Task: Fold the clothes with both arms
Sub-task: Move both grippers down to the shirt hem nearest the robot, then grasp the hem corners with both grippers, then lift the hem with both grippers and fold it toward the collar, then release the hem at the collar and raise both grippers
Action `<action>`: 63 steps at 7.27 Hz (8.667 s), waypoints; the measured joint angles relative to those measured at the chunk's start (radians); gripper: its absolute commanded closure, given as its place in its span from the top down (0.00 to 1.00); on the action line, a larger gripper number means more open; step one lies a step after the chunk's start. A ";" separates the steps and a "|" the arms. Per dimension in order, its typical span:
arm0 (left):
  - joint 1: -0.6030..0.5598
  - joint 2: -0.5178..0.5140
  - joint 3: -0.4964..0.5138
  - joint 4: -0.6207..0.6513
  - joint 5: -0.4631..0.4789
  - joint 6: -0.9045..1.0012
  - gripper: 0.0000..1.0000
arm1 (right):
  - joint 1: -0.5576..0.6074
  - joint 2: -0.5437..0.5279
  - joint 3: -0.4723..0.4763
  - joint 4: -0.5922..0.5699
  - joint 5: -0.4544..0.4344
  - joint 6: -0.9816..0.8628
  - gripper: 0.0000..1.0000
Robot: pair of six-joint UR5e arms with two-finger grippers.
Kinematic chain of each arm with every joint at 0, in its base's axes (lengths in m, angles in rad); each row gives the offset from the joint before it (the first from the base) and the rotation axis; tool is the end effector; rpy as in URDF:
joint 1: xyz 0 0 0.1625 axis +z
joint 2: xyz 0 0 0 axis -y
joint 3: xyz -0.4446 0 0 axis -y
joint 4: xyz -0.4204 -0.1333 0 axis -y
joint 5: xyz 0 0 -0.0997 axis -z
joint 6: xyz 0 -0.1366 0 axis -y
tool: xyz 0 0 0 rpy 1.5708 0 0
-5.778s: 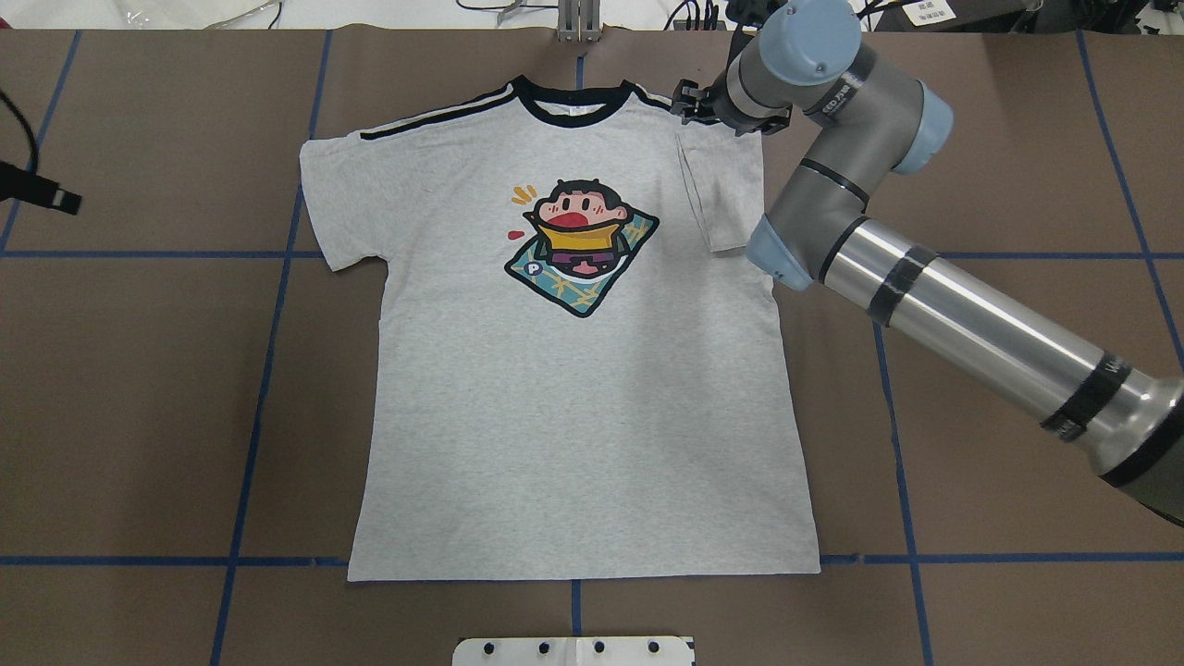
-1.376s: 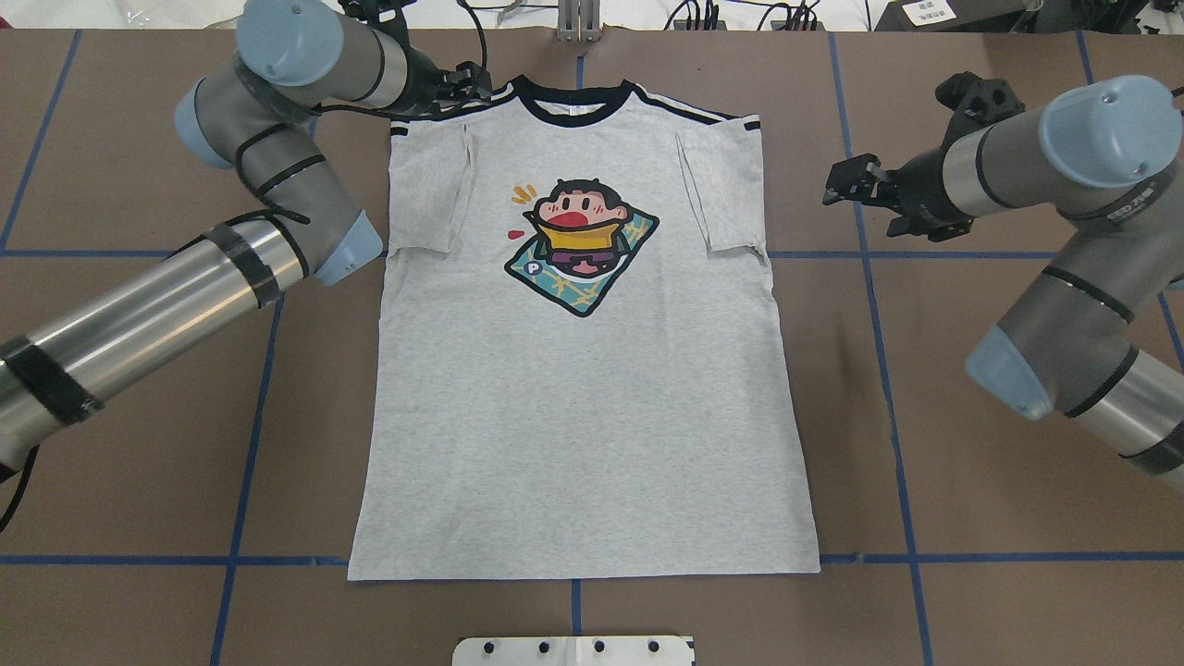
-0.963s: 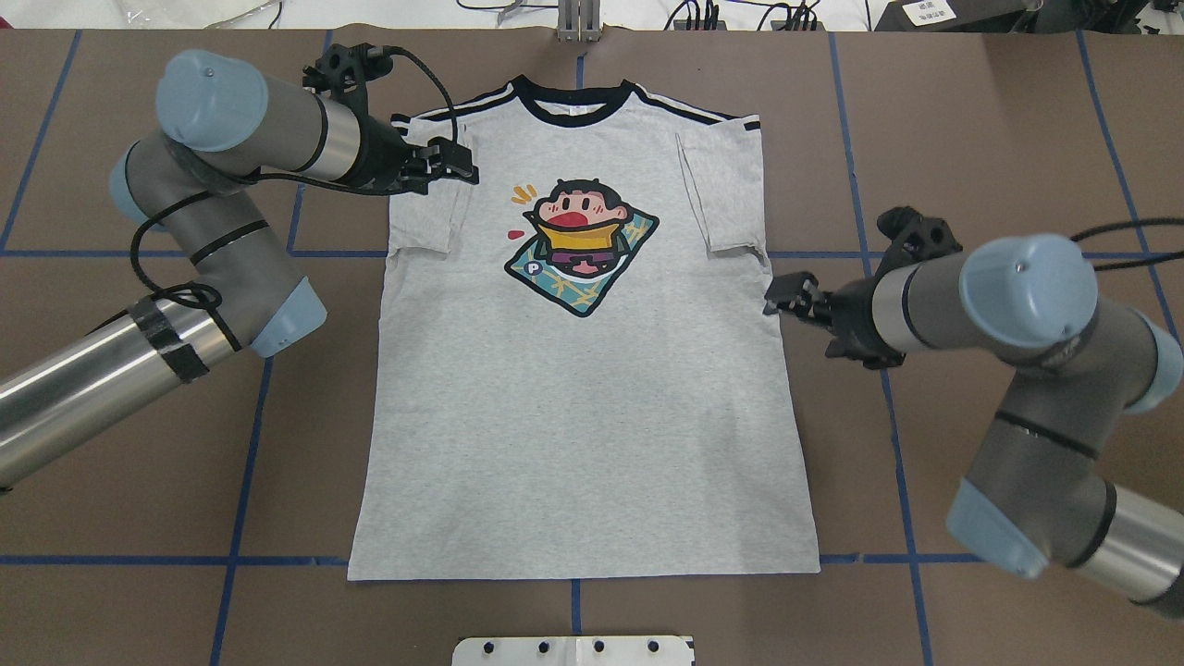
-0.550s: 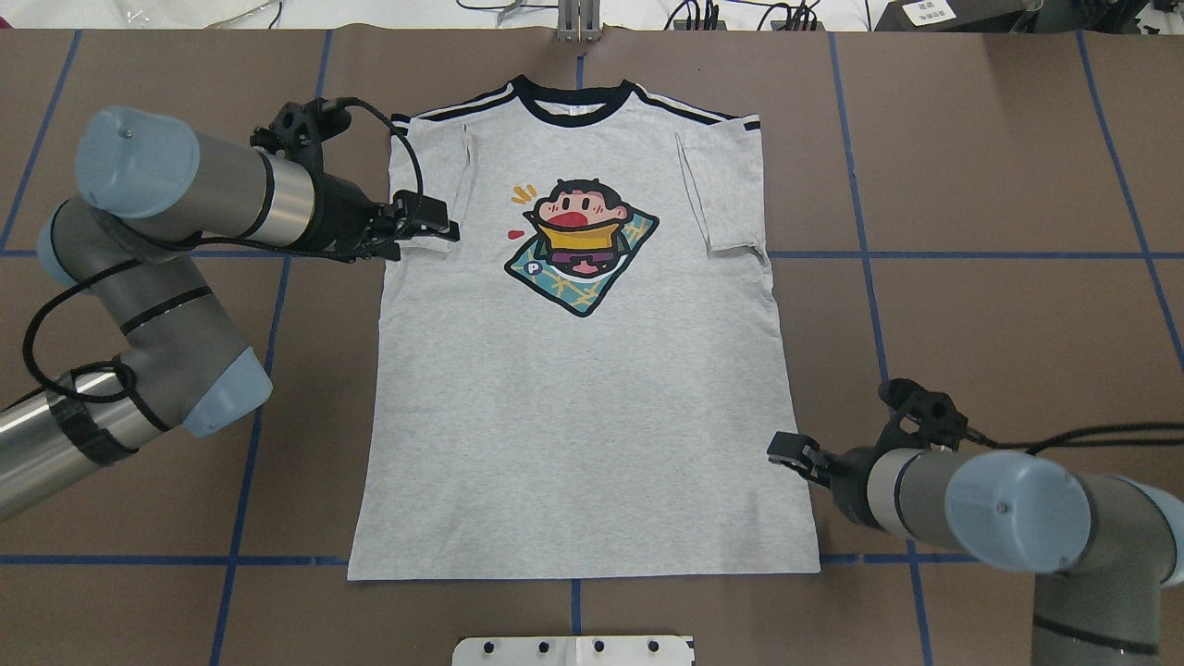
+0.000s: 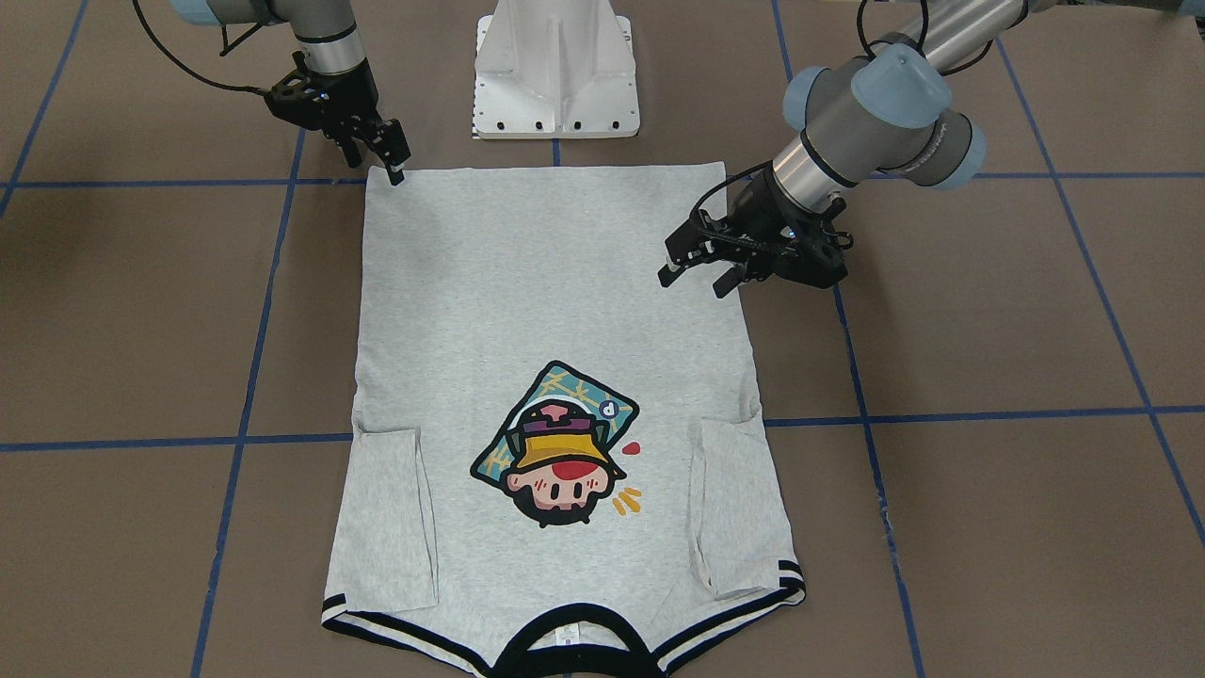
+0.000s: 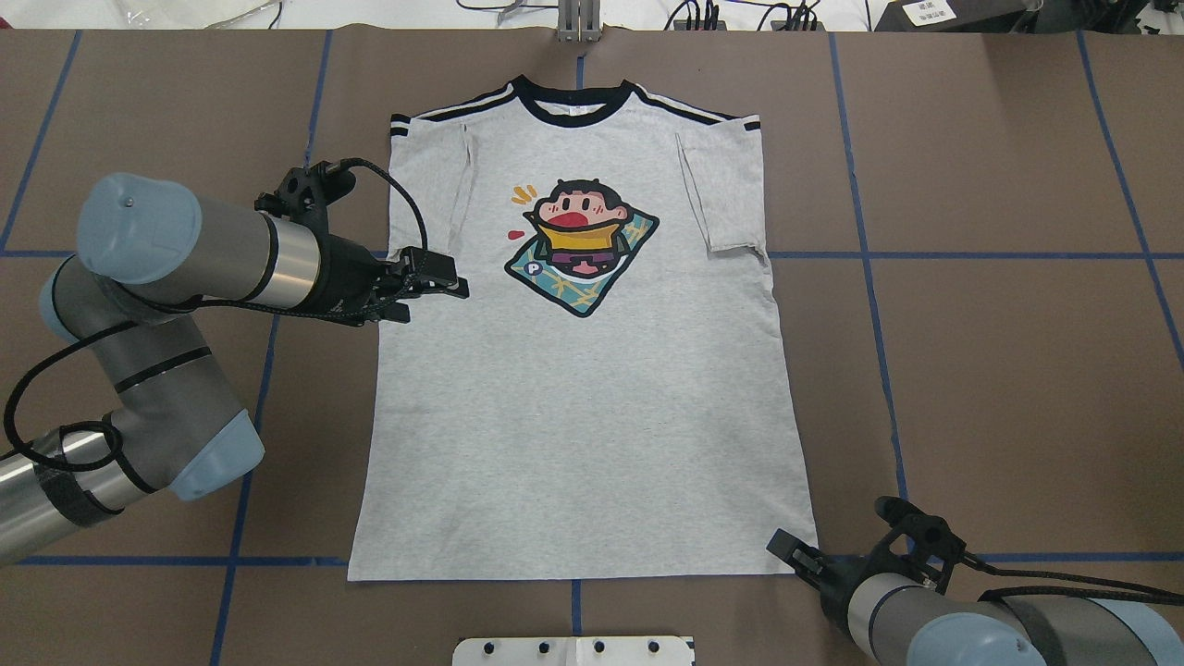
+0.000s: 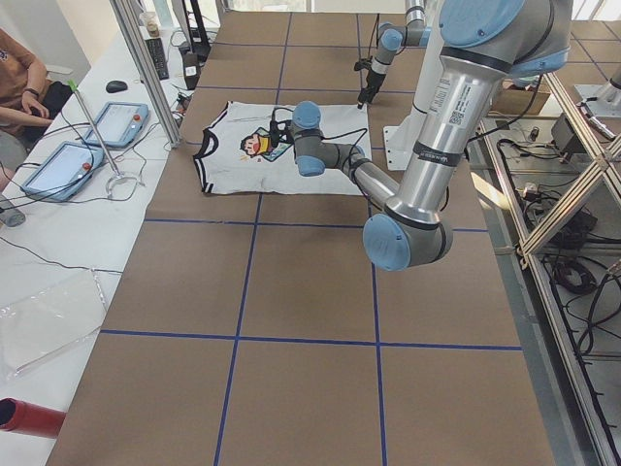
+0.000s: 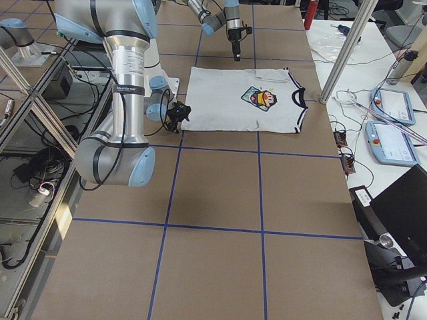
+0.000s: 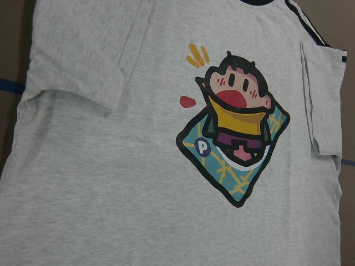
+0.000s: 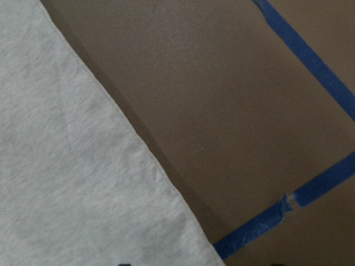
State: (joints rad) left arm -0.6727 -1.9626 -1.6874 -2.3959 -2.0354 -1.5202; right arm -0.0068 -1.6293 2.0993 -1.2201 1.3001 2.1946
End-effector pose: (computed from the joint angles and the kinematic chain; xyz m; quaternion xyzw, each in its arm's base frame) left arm 0.4863 -0.4796 0.3006 0.0437 0.6269 -0.0985 0.7716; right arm -0.5142 -0.1663 0.4327 -0.0049 -0.4142 0.3272 0.8494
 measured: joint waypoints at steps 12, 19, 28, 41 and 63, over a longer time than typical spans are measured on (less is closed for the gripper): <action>0.574 0.267 -0.412 0.532 0.479 -0.290 0.85 | -0.011 0.000 0.108 -0.142 -0.021 0.016 0.00; 0.622 0.322 -0.420 0.573 0.554 -0.367 0.71 | -0.012 -0.001 0.107 -0.145 -0.024 0.016 0.00; 0.609 0.315 -0.400 0.575 0.563 -0.356 0.00 | -0.010 -0.005 0.107 -0.147 -0.027 0.015 0.00; 0.463 0.195 -0.693 0.717 0.532 -0.262 0.00 | 0.092 0.039 0.331 -0.363 0.000 0.007 0.00; -0.109 -0.249 0.444 0.089 0.486 0.287 0.54 | 0.859 0.730 -0.776 0.014 0.453 -0.631 0.80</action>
State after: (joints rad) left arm -0.7818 -2.2117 -1.2433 -2.3067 -1.5489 -1.2335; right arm 0.8521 -0.8991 1.3235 -1.2063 1.7534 1.5641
